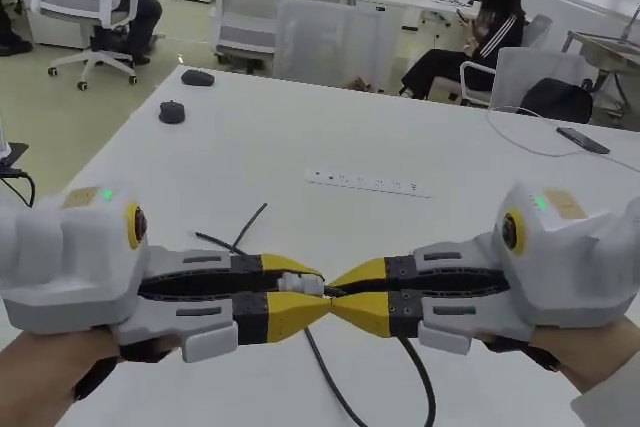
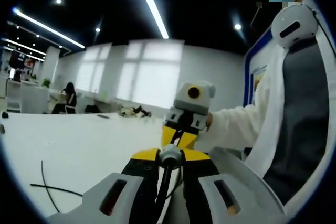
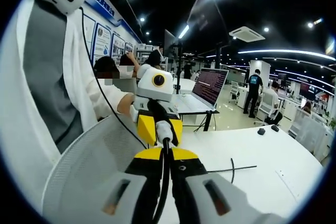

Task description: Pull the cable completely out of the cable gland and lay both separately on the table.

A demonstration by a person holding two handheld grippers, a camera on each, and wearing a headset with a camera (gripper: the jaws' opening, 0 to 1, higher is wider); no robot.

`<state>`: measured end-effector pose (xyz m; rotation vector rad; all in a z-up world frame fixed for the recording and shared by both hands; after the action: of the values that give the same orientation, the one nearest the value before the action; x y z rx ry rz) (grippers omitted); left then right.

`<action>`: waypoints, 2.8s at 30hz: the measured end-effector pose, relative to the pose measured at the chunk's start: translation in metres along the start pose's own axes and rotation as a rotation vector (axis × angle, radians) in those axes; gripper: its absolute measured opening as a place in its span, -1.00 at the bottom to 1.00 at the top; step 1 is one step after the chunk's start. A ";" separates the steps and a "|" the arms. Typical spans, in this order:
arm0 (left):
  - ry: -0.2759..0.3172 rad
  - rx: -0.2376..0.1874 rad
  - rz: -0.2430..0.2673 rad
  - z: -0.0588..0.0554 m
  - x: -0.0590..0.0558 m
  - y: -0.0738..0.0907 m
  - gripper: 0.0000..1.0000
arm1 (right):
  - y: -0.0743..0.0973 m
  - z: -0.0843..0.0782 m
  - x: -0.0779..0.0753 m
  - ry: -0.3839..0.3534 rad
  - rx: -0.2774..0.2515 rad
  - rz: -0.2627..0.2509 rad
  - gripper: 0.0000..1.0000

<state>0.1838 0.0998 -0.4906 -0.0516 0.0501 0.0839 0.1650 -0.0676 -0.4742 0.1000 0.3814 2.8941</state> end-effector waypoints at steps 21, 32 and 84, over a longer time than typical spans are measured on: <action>0.013 0.009 0.037 -0.002 0.004 0.003 -0.67 | 0.003 -0.012 -0.008 -0.008 -0.005 -0.044 -0.95; 0.016 0.033 0.040 -0.005 0.005 0.002 -0.67 | 0.018 -0.042 -0.014 -0.017 0.095 -0.099 -0.96; 0.021 0.081 0.025 -0.012 0.002 -0.003 -0.67 | 0.002 -0.017 -0.004 -0.016 0.042 -0.017 -0.94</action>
<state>0.1859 0.0960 -0.5029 0.0288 0.0753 0.1060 0.1667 -0.0748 -0.4904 0.1258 0.4379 2.8677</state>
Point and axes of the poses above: the centre of the closed fingertips' face, and the gripper's own axes: y roughly backward along the fingers, x roughly to its left, z roughly out of its top, the point moved 9 cm from there along y, roughly backward along the fingers, and after that the axes turned 8 degrees about -y, right-handed, at the moved point
